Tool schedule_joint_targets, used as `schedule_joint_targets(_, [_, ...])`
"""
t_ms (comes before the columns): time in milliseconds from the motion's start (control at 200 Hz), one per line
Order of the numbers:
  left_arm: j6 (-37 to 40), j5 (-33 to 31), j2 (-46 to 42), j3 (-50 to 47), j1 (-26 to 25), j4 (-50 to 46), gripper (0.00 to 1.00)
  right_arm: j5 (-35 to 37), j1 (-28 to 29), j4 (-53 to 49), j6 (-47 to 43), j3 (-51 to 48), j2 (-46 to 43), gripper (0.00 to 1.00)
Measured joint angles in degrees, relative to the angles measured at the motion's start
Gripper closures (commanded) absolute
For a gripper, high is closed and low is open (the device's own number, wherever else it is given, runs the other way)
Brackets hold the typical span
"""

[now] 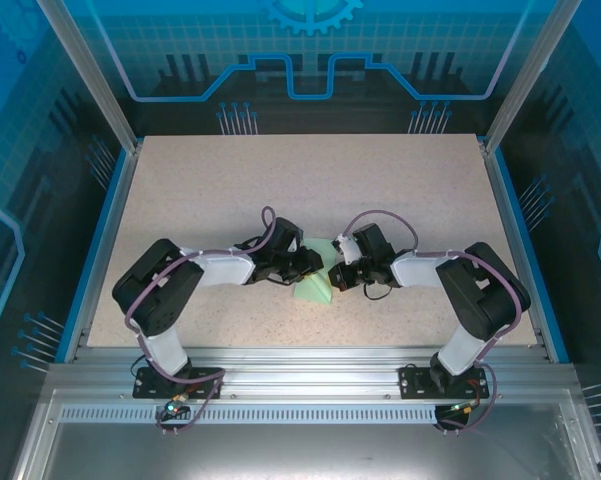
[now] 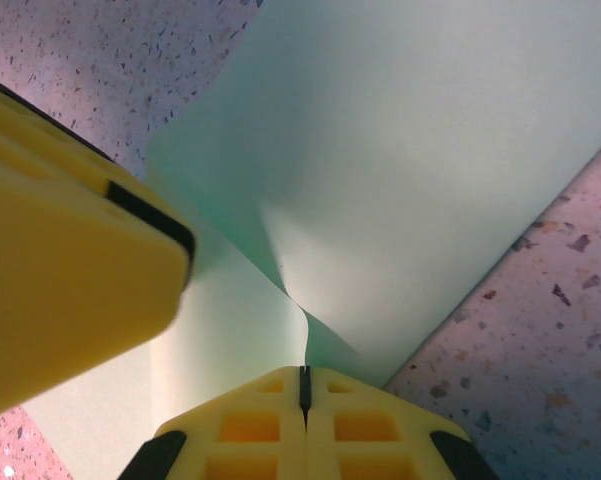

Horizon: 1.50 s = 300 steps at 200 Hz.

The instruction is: Fold a paper plane with a square sheet of paper (pick it up from the middle)

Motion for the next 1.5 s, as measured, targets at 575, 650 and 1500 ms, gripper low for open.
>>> schedule_joint_targets(575, [-0.6,-0.4,2.7,-2.1,0.0,4.1,0.74,1.7,0.0,-2.6,1.5,0.0,-4.0,0.75])
schedule_joint_targets(650, [-0.6,-0.4,2.7,-2.2,0.0,4.3,0.74,2.0,0.0,-3.9,2.0,0.0,-7.1,0.78])
schedule_joint_targets(1500, [-0.6,-0.4,2.7,-2.4,0.0,4.7,0.74,0.3,7.6,-6.2,8.8,-0.2,-7.1,0.93])
